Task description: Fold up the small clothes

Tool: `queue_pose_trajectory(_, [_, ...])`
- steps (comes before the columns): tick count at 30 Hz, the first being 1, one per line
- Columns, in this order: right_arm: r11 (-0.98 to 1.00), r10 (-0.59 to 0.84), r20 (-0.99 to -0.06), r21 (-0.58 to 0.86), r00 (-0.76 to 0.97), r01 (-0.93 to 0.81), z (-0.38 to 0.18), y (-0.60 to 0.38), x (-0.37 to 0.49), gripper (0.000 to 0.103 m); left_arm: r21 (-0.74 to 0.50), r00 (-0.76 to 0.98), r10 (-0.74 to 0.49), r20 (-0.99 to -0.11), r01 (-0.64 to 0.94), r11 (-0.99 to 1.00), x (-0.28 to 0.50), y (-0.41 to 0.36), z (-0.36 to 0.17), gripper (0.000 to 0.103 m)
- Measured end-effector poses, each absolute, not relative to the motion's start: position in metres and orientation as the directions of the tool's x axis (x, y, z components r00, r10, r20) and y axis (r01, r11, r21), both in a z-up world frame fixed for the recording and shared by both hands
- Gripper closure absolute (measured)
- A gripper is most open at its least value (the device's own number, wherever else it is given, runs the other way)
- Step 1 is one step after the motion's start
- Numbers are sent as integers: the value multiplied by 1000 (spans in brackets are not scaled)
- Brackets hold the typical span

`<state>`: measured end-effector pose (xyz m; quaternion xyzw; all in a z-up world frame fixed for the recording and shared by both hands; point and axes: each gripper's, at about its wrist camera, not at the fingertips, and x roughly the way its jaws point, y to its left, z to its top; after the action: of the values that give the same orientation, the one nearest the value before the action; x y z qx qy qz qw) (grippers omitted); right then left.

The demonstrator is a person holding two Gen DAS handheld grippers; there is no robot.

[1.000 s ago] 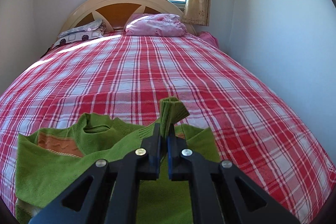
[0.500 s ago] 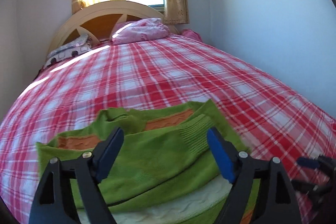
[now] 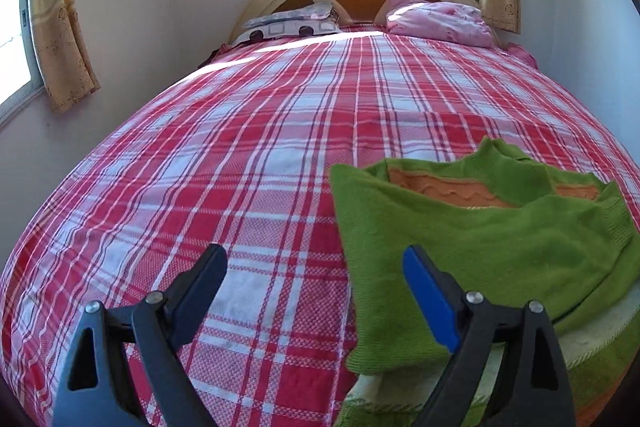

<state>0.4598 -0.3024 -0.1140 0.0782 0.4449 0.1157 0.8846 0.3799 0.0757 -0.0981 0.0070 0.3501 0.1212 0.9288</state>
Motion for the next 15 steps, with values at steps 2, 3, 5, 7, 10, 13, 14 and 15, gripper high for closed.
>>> queue_pose_trajectory(2, [978,207,-789,161,579,-129,-122,-295,463,102,95,718,218,-661,-208,974,380,79,-105,11])
queue_pose_trajectory(3, [980,195,-784,134,589,-145,-121,-292,458,102,94,715,217,-665,-208,974,381,80,-108,11])
queue_pose_trajectory(5, [978,206,-763,132,613,-163,-116,-295,446,102,86,708,208,-675,-204,975,384,84,-112,11])
queue_pose_trajectory(7, [981,182,-735,96,654,-166,-107,-299,431,102,78,705,201,-680,-203,976,386,86,-114,11])
queue_pose_trajectory(10, [989,145,-705,72,694,-133,-96,-311,416,102,80,703,195,-684,-193,978,387,87,-116,11])
queue_pose_trajectory(13, [997,73,-719,36,691,-68,-102,-324,418,102,87,697,189,-692,-180,980,388,84,-119,11])
queue_pose_trajectory(14, [997,76,-734,53,675,-55,-107,-328,421,102,92,694,191,-694,-178,980,389,83,-119,11])
queue_pose_trajectory(15, [996,95,-754,67,650,-67,-114,-328,425,102,93,694,191,-694,-177,980,389,82,-119,11])
